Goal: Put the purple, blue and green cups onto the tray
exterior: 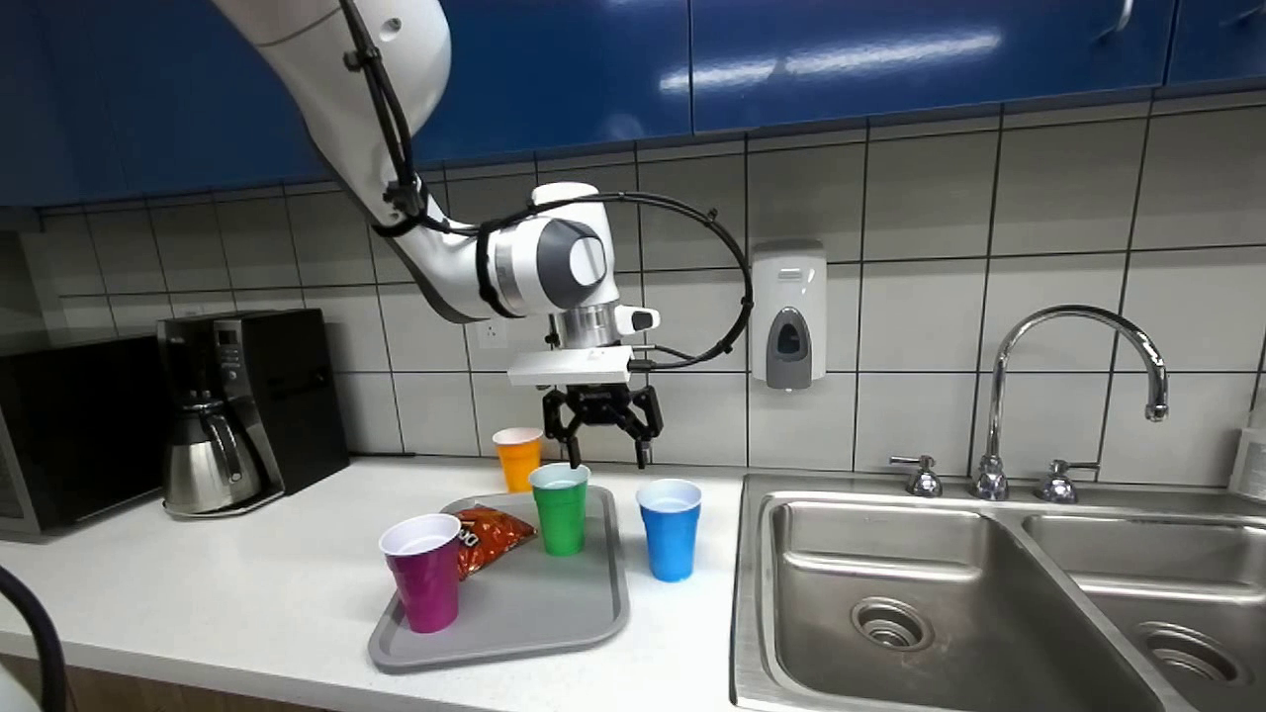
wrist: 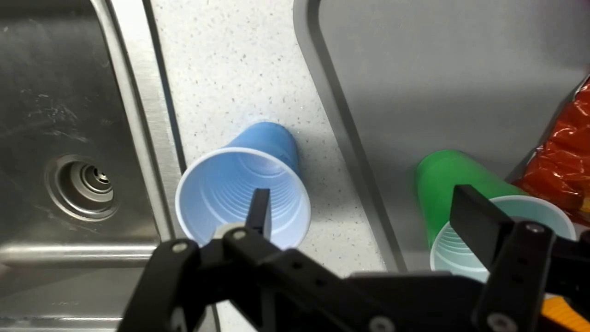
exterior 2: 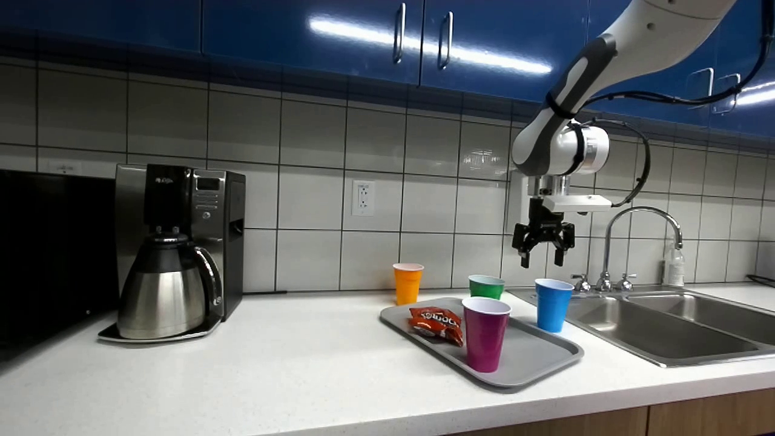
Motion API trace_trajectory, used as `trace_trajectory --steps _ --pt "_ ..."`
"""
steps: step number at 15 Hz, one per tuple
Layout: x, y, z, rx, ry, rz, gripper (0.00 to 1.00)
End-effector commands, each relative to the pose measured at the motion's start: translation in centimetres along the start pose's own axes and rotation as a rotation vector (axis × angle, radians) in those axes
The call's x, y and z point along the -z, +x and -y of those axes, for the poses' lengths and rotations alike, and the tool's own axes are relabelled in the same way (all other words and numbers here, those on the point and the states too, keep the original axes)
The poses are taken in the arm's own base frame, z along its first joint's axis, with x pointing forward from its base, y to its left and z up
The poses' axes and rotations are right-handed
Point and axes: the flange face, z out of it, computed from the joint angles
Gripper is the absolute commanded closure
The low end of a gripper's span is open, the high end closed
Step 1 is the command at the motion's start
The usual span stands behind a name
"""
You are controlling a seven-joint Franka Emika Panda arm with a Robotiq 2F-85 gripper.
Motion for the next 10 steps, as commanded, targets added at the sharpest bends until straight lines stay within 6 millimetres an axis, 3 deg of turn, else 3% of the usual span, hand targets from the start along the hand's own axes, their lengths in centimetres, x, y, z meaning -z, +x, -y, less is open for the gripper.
trace_trajectory --steps 1,10 --pt "-1.5 2.3 -0.3 -0.007 -0.015 0.018 0.0" --pt "-4.7 4.9 0.0 -0.036 -0.027 0.05 0.0"
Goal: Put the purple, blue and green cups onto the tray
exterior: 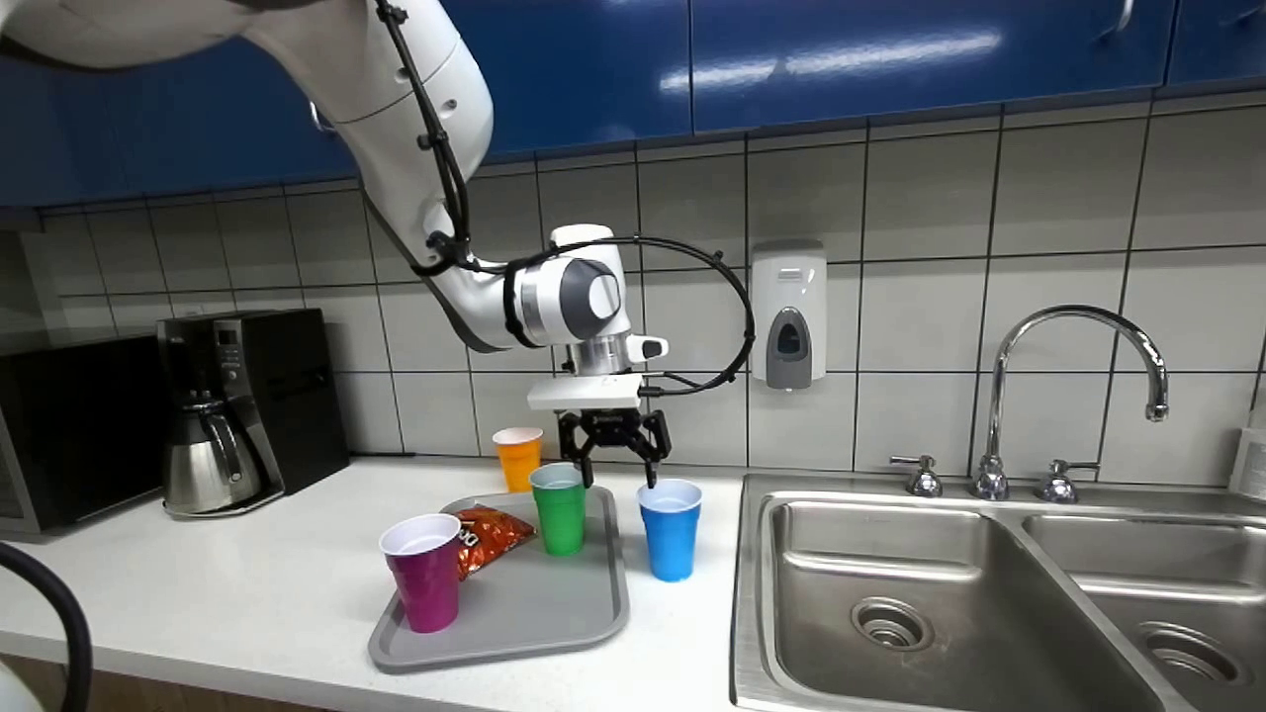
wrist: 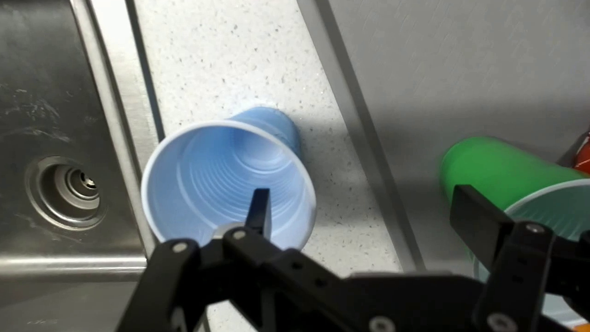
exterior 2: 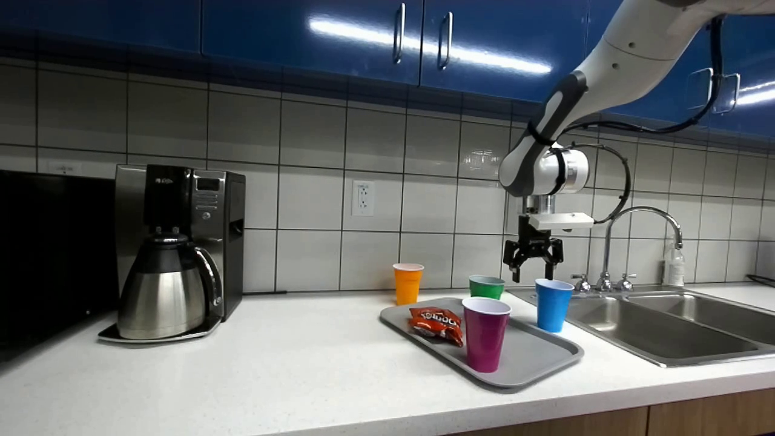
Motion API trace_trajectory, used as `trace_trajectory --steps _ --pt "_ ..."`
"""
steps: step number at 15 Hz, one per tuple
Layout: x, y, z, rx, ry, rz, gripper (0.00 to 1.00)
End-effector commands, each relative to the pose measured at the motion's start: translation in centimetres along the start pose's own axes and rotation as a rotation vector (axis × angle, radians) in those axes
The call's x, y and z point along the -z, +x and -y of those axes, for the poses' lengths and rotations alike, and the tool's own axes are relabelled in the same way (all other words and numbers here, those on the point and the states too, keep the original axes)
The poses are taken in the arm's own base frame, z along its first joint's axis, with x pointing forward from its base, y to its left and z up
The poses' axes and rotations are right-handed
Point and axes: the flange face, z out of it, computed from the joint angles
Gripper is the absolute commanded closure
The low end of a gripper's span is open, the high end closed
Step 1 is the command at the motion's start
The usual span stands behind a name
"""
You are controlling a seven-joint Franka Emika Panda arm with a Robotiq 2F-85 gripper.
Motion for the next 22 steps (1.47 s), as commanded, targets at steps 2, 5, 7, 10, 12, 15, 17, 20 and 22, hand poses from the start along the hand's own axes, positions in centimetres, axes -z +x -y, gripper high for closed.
trace_trajectory --steps 2,5,7,10,12,15,17,20,22 --pt "-0.4 1.6 0.0 -0.027 -0.015 0.013 0.0" --pt "-0.9 1.9 -0.1 -0.04 -0.021 0.018 0.0" --pt "-1.4 1.8 -0.1 -0.044 -0.024 0.029 0.0" --pt "-2.2 1.7 -0.3 -0.054 -0.03 0.042 0.0" --pt "-2.6 1.7 -0.6 -0.061 -0.036 0.048 0.0" --pt "-2.9 1.7 -1.2 -0.074 -0.044 0.053 0.0" --pt "-2.9 1.7 -1.6 -0.079 -0.05 0.054 0.0" --pt "-2.9 1.7 -1.8 -0.094 -0.045 0.054 0.0" --pt "-2.9 1.7 -1.9 -0.106 -0.047 0.055 0.25"
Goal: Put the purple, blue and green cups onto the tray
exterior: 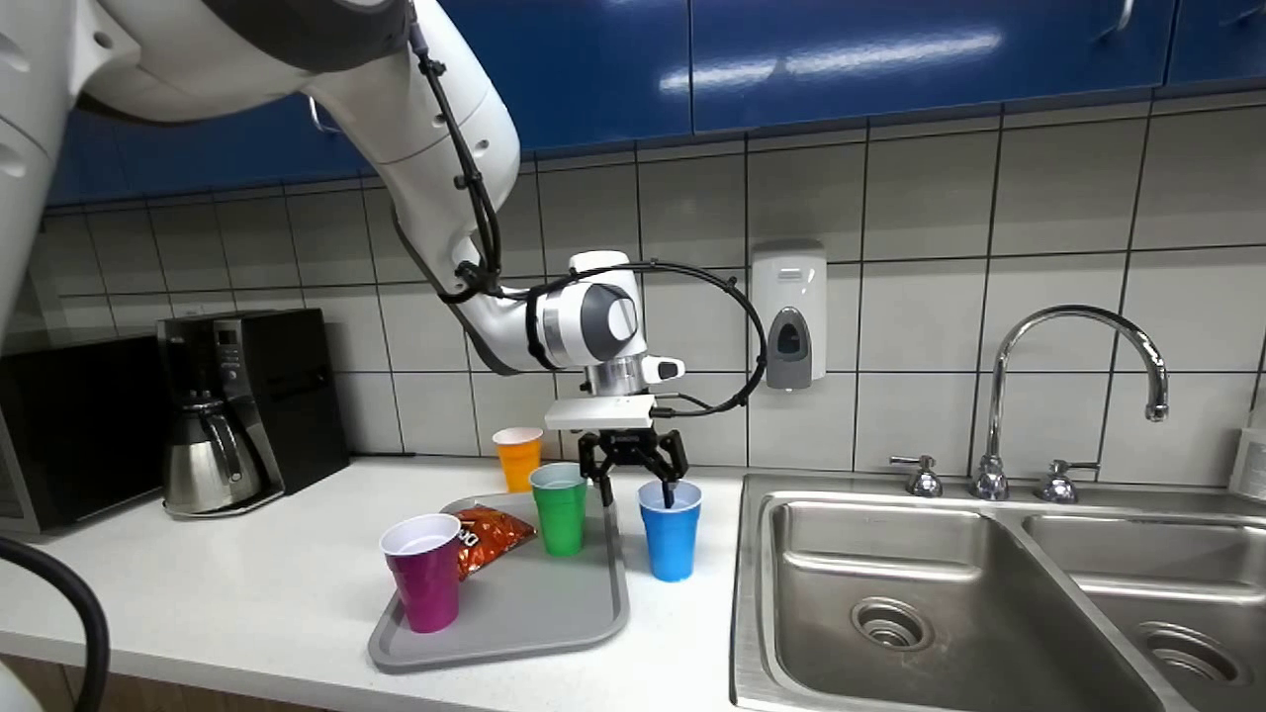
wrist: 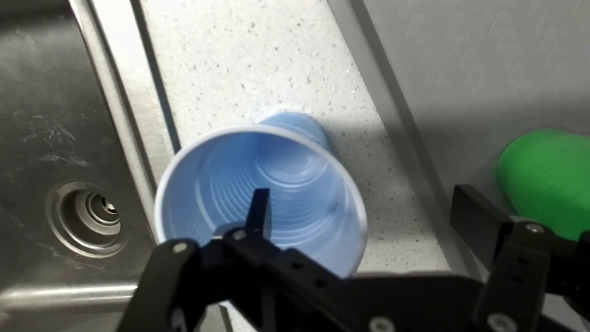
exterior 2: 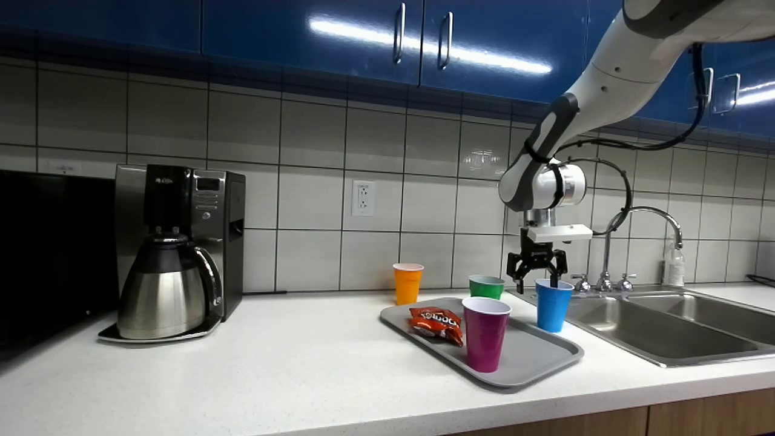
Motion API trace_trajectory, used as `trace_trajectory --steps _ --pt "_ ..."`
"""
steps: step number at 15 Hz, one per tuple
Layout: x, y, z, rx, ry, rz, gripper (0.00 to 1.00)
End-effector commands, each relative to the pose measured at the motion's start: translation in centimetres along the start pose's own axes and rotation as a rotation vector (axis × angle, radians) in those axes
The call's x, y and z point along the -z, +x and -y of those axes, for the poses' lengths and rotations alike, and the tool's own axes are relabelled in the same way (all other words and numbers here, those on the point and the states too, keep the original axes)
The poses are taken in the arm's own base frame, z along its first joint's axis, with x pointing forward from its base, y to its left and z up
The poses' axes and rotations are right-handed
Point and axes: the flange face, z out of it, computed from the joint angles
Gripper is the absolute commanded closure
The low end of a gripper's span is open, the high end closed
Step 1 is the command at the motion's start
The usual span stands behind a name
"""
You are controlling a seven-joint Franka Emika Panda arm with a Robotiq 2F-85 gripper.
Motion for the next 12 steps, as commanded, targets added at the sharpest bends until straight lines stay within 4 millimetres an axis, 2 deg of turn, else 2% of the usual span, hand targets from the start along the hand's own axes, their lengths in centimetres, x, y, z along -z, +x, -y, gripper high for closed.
trace_trajectory --steps 1,10,12 --pt "0.41 0.53 -0.37 -0.031 -0.017 0.014 0.26" --pt "0.91 0.7 -0.88 -0.044 -0.022 0.004 0.95" --pt "1.34 0.77 -1.08 -0.036 -0.034 -0.006 1.0"
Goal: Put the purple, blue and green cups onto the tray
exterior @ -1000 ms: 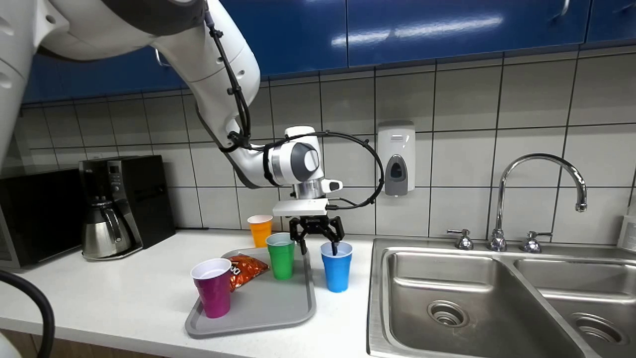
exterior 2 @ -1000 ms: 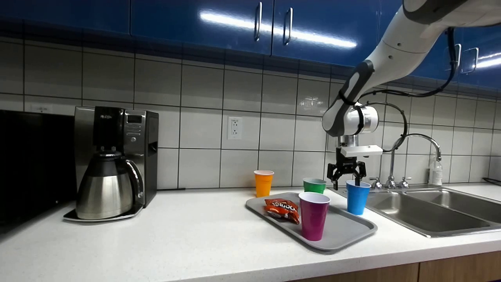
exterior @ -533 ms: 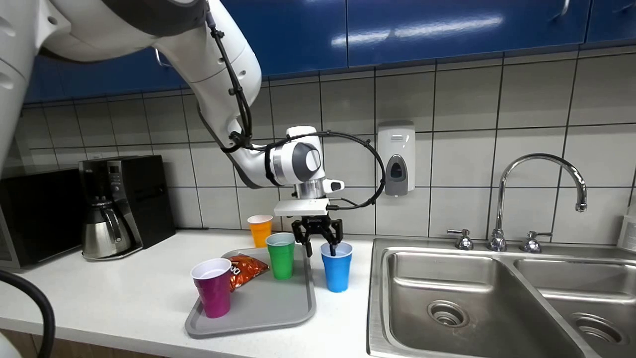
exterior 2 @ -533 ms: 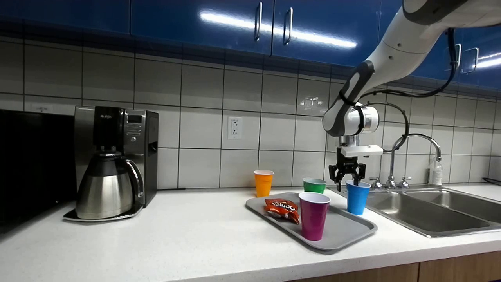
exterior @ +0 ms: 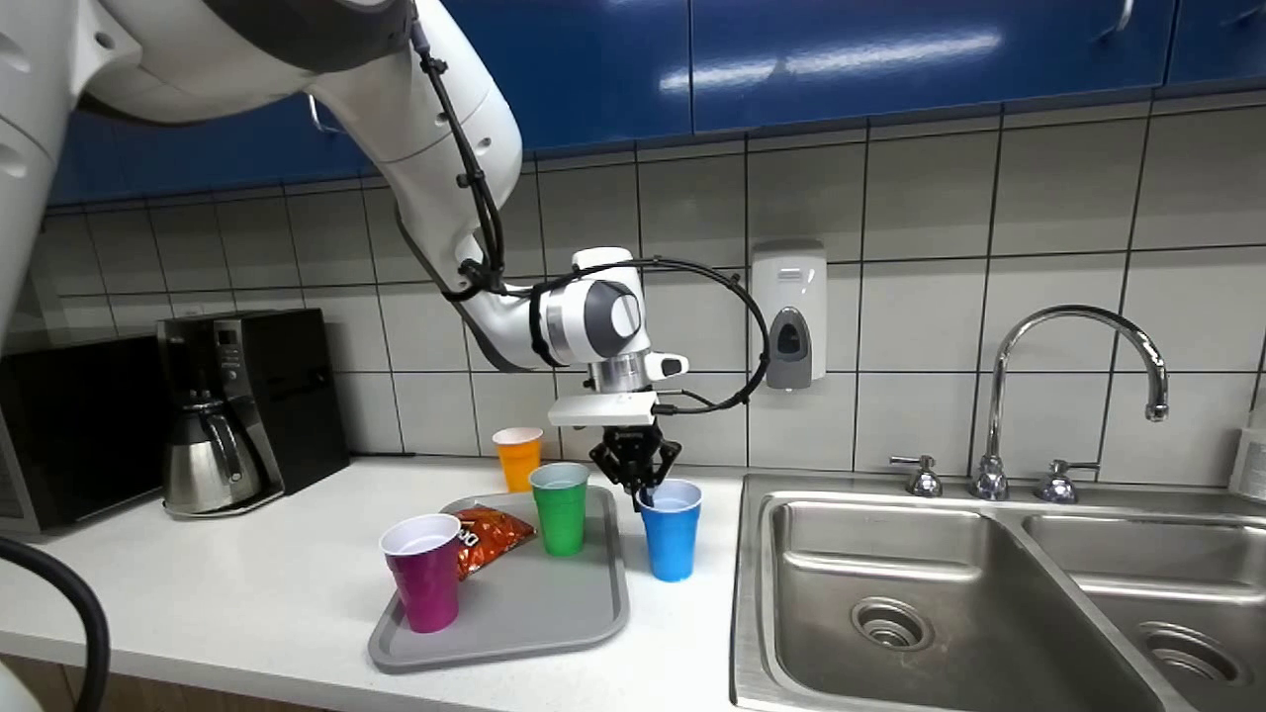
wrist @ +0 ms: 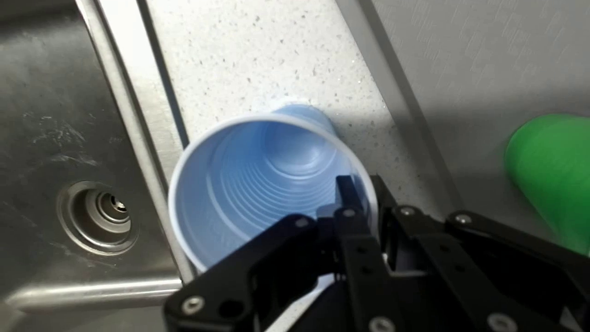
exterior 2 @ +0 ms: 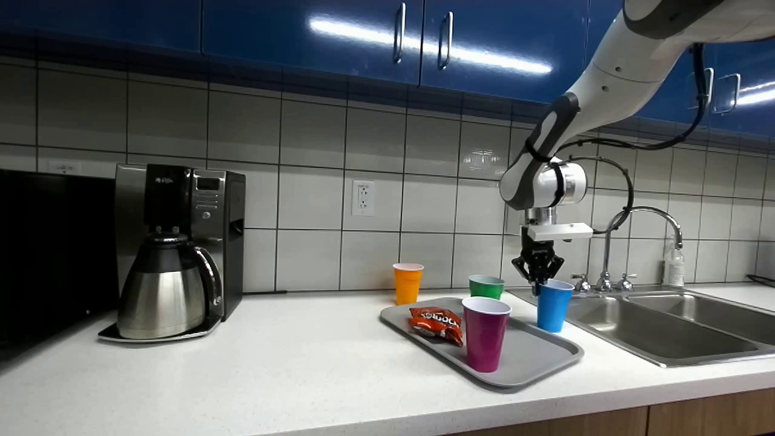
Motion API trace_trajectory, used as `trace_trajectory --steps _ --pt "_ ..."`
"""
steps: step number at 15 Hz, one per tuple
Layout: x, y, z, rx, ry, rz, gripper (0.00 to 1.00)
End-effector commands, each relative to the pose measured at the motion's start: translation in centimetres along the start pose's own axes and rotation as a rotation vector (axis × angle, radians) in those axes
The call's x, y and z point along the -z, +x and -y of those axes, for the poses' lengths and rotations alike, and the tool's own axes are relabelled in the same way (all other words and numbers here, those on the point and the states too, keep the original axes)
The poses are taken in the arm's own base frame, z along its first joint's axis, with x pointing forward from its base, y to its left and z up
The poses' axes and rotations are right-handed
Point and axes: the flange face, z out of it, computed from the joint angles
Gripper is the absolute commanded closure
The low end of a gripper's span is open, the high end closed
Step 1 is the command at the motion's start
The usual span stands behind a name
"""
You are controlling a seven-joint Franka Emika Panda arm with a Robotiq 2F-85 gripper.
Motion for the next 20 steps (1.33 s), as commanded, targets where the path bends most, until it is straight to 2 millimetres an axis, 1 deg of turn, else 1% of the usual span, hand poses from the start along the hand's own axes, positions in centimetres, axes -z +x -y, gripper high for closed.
trace_trajectory --steps 1,3,6,9,12,18,20 --pt "1.2 0.5 -0.6 0.002 -0.033 0.001 1.0" --pt "1.2 0.3 -0.7 0.012 -0.042 0.002 0.99" --pt "1.7 -0.2 -0.5 0.043 -0.051 0.007 0.99" --pt "2.4 -1.2 0.0 0.079 -0.062 0.008 0.99" --pt "3.3 -2.6 1.2 0.145 -0.085 0.006 0.99" --pt "6.5 -6.0 5.1 0.277 -0.068 -0.008 0.99" --pt "7.2 -7.3 6.3 0.307 -0.061 -0.01 0.99"
